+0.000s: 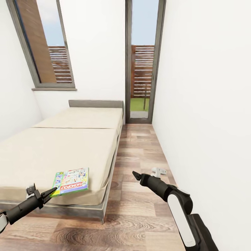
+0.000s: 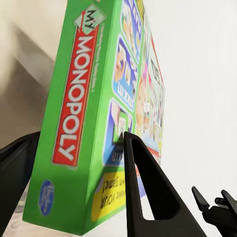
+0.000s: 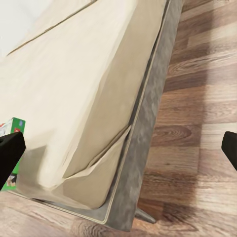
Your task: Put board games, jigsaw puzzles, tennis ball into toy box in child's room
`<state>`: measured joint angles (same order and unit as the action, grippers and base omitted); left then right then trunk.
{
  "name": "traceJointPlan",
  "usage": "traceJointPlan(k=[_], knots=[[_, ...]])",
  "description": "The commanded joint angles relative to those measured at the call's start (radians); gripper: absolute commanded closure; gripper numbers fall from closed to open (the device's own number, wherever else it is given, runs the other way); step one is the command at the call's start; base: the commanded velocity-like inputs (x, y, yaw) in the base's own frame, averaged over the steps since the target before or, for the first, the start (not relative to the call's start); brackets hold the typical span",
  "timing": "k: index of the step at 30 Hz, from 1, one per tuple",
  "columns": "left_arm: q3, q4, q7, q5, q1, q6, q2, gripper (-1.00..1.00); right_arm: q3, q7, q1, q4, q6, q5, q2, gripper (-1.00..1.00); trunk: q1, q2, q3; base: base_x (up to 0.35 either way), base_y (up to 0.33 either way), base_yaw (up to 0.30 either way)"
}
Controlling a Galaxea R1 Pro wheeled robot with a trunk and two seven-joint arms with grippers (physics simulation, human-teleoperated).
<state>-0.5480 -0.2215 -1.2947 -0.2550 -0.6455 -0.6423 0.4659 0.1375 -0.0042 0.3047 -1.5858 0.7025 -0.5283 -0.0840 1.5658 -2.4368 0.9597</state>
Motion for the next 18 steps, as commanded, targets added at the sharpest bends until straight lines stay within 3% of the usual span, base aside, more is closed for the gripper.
traceJointPlan(k=[1,18], knots=[[0.003,0.001,-0.001,-0.006,0.0,-0.01,0.0,1.0,-0.001,0.0,0.001,-0.001,0.005,-0.002,0.0,-1.0,-0.004,0.007,-0.002,0.0,0.0,0.0],[0.003,0.001,-0.002,-0.006,0.0,-0.009,0.002,1.0,0.001,0.003,0.001,-0.001,0.004,-0.004,0.0,-1.0,-0.069,0.126,-0.055,0.0,0.0,0.0]])
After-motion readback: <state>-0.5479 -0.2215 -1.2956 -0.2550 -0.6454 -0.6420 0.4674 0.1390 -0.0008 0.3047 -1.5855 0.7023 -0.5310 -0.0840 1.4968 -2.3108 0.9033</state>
